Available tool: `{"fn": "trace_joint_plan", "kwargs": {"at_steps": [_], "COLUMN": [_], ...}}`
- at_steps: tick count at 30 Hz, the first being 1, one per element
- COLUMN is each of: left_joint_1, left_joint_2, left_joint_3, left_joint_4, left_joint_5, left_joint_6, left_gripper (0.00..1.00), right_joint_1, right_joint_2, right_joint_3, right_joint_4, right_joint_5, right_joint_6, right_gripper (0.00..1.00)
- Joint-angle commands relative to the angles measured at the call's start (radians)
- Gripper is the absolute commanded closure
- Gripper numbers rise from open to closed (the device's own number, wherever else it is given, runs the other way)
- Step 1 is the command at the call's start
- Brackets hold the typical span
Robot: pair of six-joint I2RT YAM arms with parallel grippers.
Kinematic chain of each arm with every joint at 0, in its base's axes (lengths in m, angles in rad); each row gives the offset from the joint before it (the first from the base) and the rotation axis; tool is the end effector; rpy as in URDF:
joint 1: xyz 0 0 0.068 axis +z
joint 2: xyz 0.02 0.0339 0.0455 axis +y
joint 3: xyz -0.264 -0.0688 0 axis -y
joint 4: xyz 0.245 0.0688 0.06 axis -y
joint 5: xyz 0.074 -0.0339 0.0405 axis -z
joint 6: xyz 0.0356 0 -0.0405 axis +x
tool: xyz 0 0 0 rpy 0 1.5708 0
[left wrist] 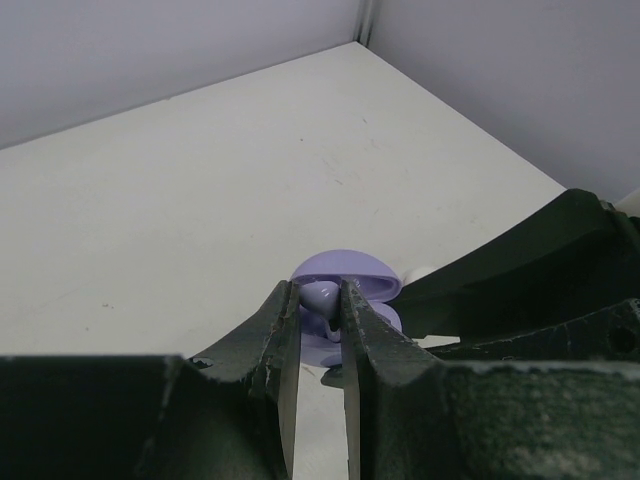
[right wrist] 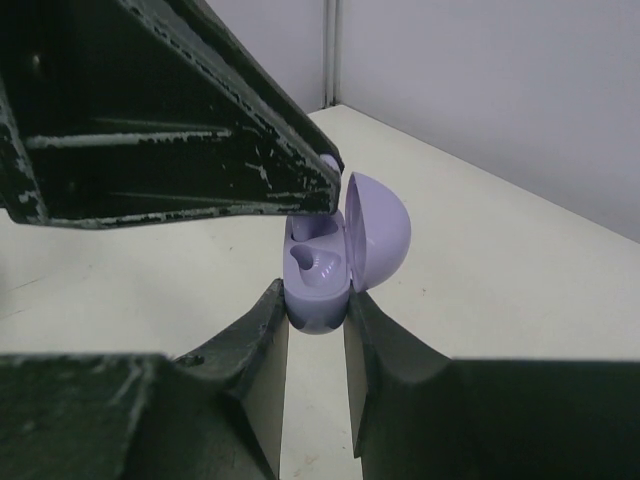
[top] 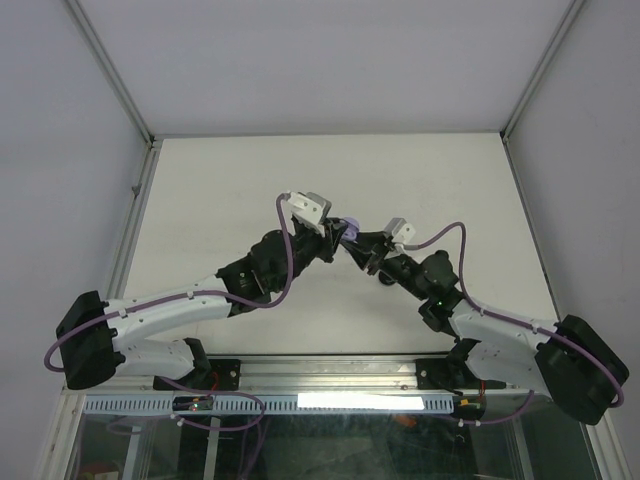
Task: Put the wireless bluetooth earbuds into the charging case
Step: Place the earbud in the charging case.
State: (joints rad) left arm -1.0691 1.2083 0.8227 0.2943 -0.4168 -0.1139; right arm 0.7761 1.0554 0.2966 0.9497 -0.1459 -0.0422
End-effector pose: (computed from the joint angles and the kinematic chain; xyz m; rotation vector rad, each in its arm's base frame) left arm 0.1483 -0.2404 0.3141 0.4765 1.6148 -0.5511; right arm 0.1507 0.1551 0.2389 -0.6771 1.2469 0.7108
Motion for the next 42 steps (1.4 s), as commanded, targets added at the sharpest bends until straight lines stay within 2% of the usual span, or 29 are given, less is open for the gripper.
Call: {"fn": "trace_joint_plan", "kwargs": {"at_steps": [1, 9, 26, 32, 37, 42], "left_joint_1": [-0.017, -0.024, -0.029, -0.027, 0.001, 0.109], "left_joint_2": [0.013, 0.023, 0.038, 0.024, 0.046, 0.116], "left_joint_3": [0.000, 0.002, 0.063, 0.132, 0.181, 0.207], "left_joint_4": [0.056, 0.049, -0.084, -0.188, -0.262, -0.302], "left_joint_5": [0.009, 0.030, 0.021, -0.004, -0.007, 0.111], "left_joint_6": [0.039, 0.048, -0.054, -0.095, -0.120, -0.192], "left_gripper": [0.91, 0.90, 0.57, 0.47, 0.45, 0.45], "right_joint_1": [0.005, 0.005, 0.003, -0.002, -0.006, -0.006], "right_joint_2": [-0.033, -0.037, -0.056, -0.089, -0.129, -0.168], "right_joint_3": [0.000, -0.003, -0.021, -0.040, -0.073, -0.108], "right_joint_4": [0.081, 0.088, 0.078, 0.004, -0.040, -0.042], "right_joint_5": [0.007, 0.010, 0.060, 0.174, 0.296, 0.429], "right_joint_6": [0.010, 0.011, -0.012, -0.053, -0.060, -0.064], "right_gripper": [1.00, 1.00, 1.00, 1.00, 1.00, 1.00]}}
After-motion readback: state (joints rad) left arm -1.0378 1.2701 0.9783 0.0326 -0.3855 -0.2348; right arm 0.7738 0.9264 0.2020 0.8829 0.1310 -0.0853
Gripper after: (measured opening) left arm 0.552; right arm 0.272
